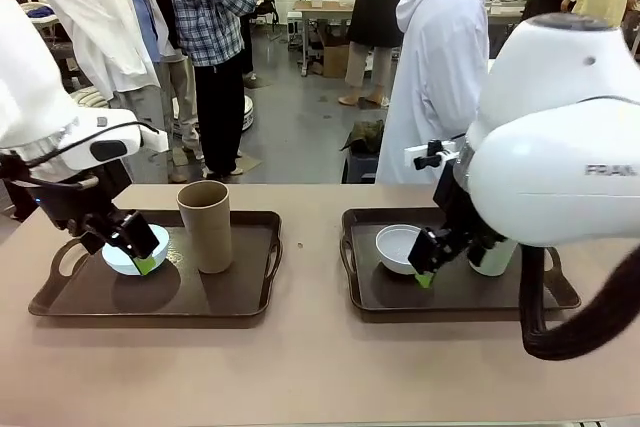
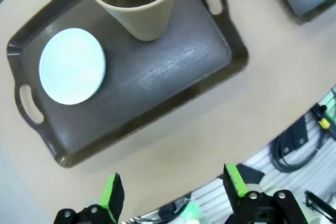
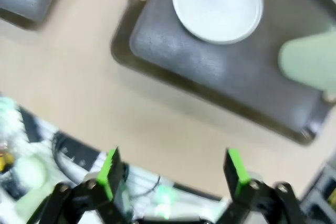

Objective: Set up a tray with a mat and arrange the tableware.
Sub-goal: Pick up the Picnic Bowl and Reusable plastic cup from the Handle tray in front of the human's position and hold them in the air.

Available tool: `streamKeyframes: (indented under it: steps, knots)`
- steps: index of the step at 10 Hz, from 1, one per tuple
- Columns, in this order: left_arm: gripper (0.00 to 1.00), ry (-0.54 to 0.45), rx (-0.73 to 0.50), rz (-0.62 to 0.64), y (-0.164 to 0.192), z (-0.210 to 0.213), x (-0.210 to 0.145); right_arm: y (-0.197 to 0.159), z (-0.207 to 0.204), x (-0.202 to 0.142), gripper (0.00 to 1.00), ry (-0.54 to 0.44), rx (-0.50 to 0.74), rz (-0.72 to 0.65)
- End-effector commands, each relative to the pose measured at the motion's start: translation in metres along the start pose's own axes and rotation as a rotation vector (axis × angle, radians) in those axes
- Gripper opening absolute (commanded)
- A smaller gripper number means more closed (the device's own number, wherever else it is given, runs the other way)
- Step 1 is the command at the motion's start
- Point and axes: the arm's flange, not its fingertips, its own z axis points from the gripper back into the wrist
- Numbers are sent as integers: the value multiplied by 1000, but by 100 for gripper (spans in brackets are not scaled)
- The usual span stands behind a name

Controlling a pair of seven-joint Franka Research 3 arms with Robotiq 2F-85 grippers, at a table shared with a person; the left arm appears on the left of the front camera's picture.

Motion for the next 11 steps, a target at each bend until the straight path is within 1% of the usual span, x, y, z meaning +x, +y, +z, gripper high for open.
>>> streamKeyframes:
  steps: [1,2,3,4,5,6,7,8,10,11]
  knots:
    - [100,-42,-52,-17,5,2,-11,-13,-16,-67,100,29,-78,-98]
    - [100,-81,-52,-19,13,-2,-7,-23,-16,-71,100,16,-40,-97]
    - [100,-115,-110,5,29,-1,-2,-43,-11,-74,100,-42,33,-111]
    - [100,-140,-204,36,47,2,2,-78,-5,-83,100,-130,149,-143]
    - [100,-173,-300,48,64,9,-2,-111,-2,-99,100,-206,262,-183]
    - [100,-202,-396,69,81,20,-8,-137,0,-116,100,-260,337,-231]
    - [100,-222,-528,78,98,28,-13,-159,2,-136,100,-308,394,-260]
    - [100,-239,-611,93,119,35,-17,-182,3,-151,100,-347,457,-292]
    - [100,-309,-720,163,152,41,-28,-216,-5,-171,100,-356,557,-330]
    - [100,-352,-780,244,153,40,-19,-232,-10,-180,100,-373,614,-343]
